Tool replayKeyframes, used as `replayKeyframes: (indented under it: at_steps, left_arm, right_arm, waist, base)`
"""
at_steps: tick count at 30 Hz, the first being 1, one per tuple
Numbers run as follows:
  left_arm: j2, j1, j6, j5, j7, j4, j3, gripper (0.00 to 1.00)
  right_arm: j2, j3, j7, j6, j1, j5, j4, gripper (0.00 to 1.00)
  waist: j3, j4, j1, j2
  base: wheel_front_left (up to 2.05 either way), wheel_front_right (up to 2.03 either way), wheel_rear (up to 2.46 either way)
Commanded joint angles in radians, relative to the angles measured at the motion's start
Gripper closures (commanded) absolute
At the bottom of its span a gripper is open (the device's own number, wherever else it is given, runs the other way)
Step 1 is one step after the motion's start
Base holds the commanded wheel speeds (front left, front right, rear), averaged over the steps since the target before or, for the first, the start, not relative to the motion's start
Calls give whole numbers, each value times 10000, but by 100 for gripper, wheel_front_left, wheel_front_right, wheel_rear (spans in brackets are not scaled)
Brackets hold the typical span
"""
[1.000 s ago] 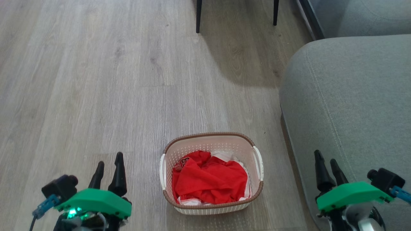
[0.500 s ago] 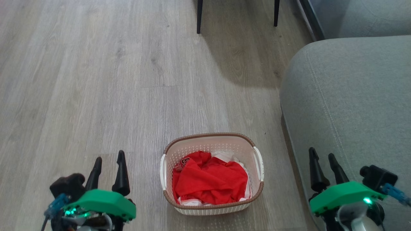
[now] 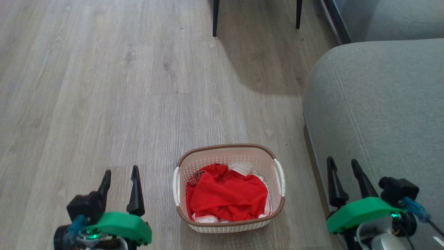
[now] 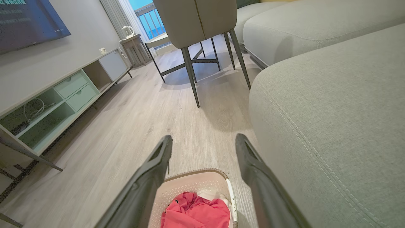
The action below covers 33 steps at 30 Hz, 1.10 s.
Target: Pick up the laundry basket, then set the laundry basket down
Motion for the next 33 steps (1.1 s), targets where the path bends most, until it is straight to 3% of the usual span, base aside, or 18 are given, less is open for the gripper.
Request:
replayKeyframes:
  at_steps: [1, 22, 33]
  left_arm:
    - [128, -234, 95, 448, -197, -426, 221, 0]
    - [15, -111, 264, 3029, -812, -400, 33, 0]
    - [-107, -24, 116, 3054, -832, -146, 128, 0]
  right_arm:
    - [-118, 270, -203, -12, -205, -436, -444, 0]
    - [-146, 712, -818, -15, -241, -2896, -686, 0]
    - [-146, 744, -837, -15, -141, -2998, -633, 0]
  waist:
    - [2, -5, 0, 0]
    - [48, -4, 0, 0]
    - [-77, -14, 0, 0]
  base:
    - [0, 0, 0]
    - [0, 0, 0]
    - [0, 0, 0]
